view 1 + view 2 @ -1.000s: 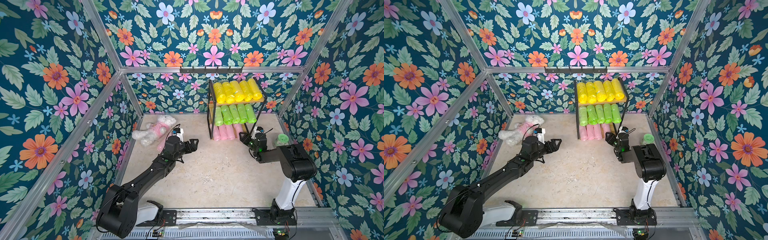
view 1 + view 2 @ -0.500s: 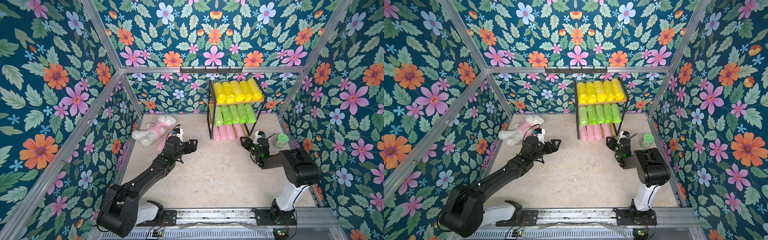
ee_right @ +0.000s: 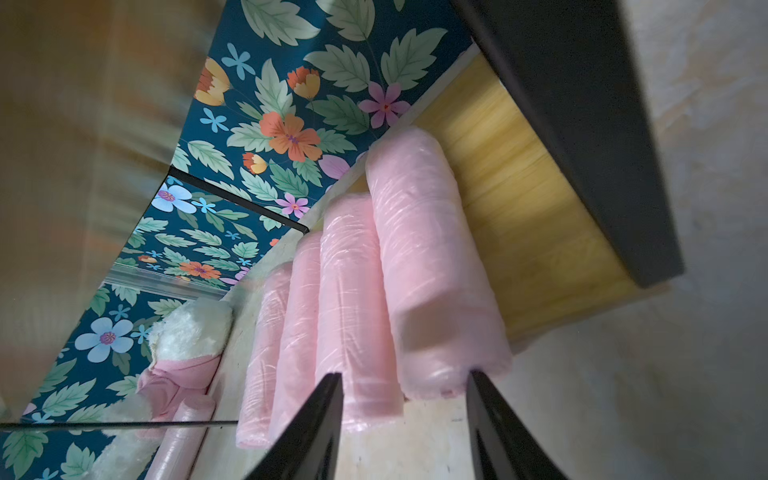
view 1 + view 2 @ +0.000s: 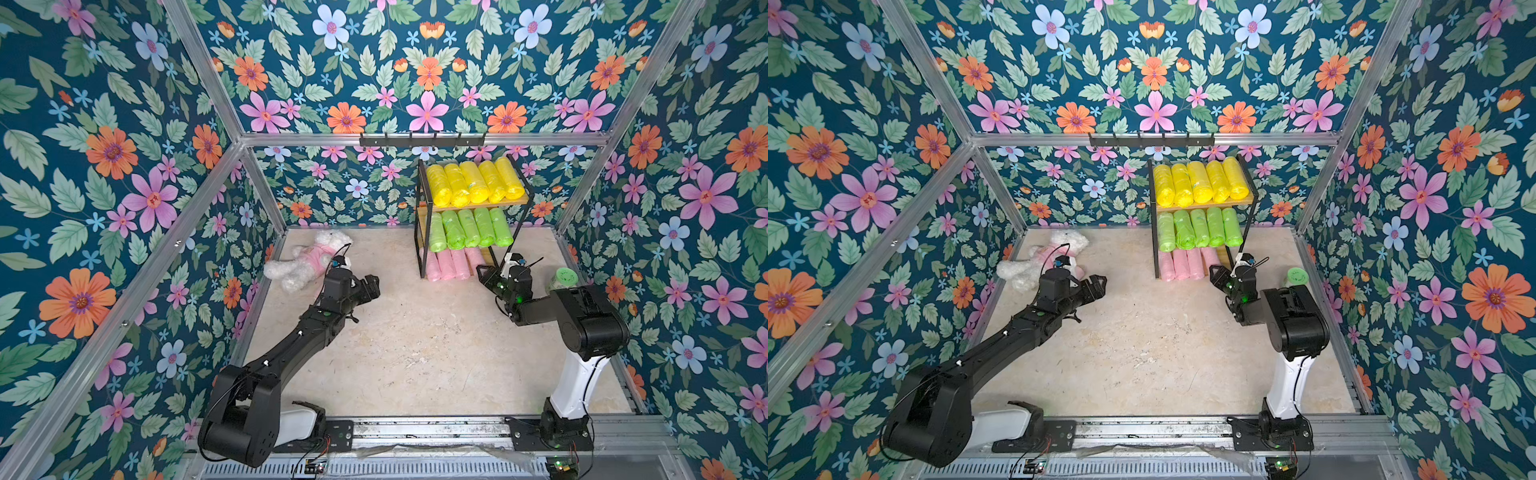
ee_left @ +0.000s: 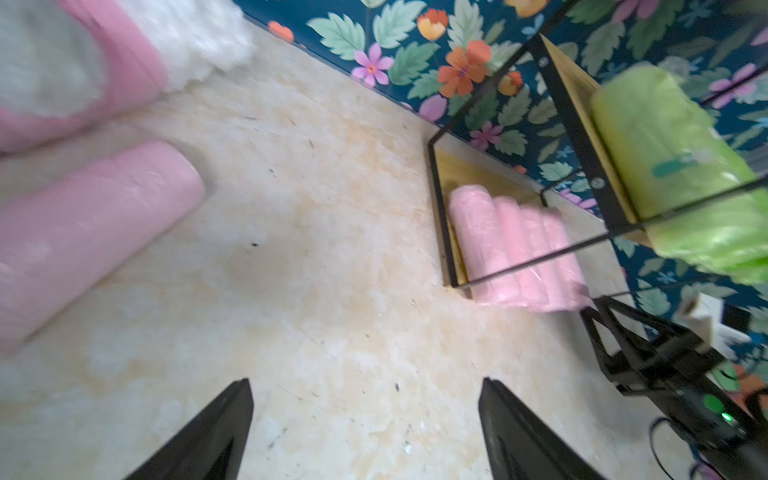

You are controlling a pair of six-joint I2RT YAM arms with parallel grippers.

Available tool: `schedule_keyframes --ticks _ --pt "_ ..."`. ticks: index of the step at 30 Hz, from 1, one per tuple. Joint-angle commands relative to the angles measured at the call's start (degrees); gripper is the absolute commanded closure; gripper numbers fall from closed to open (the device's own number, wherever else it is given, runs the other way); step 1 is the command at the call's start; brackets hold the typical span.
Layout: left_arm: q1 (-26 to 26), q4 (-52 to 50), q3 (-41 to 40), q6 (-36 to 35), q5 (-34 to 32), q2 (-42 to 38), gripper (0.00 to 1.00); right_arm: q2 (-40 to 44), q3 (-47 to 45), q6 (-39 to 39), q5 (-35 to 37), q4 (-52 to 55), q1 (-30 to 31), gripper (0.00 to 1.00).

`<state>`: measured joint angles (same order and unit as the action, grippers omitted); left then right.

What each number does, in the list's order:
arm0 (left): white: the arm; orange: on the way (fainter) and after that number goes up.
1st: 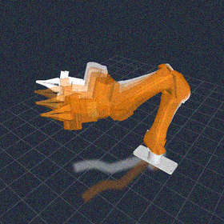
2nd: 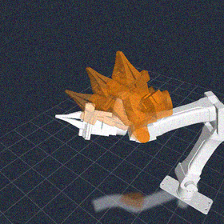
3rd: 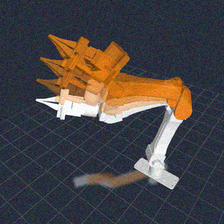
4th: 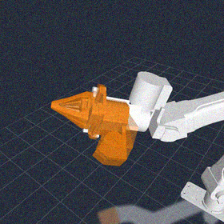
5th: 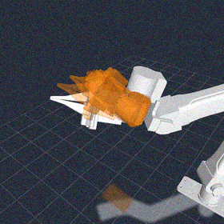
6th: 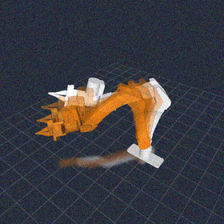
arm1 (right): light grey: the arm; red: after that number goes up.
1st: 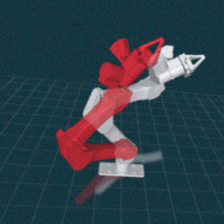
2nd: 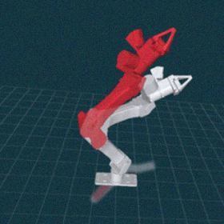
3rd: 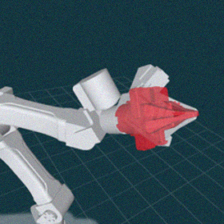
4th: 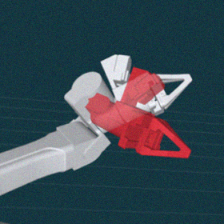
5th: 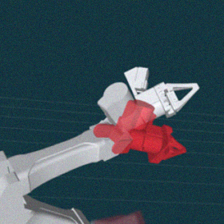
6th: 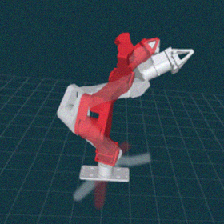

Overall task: Sort the rolls of trash bags by color and place them on the shelf
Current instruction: Place the roll of trash bags on the shelf, then pick up the roll of trash bags from the center of the board.

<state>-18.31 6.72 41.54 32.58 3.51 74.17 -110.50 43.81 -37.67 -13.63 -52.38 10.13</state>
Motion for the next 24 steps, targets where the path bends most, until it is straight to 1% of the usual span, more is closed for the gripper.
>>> schedule_keyframes --ticks 1,4,6,11,16,19,22,24 --pt "1.8 -5.0 2.4 -5.4 -6.3 1.0 0.09 2.0 -1.3 1.5 -0.1 -0.6 0.1 0.39" --pt "3.0 -9.3 5.6 -10.3 -10.1 3.8 0.08 5.3 -4.9 2.0 1.1 -1.7 0.1 0.3" --pt "3.6 -12.7 8.1 -13.8 -11.8 6.3 0.08 7.4 -6.6 2.9 1.4 -1.4 0.1 0.28" --pt "4.9 -20.1 14.7 -22.2 -16.4 13.0 0.08 12.4 -10.8 3.6 1.5 -2.2 0.1 0.26" --pt "5.5 -24.2 20.3 -28.9 -22.2 19.7 0.08 13.4 -12.0 3.0 0.7 -4.0 0.1 0.26" --pt "6.2 -26.0 23.1 -31.5 -24.1 24.2 0.07 12.7 -11.9 3.0 0.0 -4.5 0.0 0.26" --pt "7.0 -27.9 25.9 -33.3 -23.3 28.9 0.07 12.5 -12.3 3.1 -0.1 -4.9 0.0 0.26" --pt "7.2 -29.0 27.5 -34.0 -24.3 31.6 0.07 12.7 -12.6 3.1 -0.2 -5.1 -0.1 0.26"
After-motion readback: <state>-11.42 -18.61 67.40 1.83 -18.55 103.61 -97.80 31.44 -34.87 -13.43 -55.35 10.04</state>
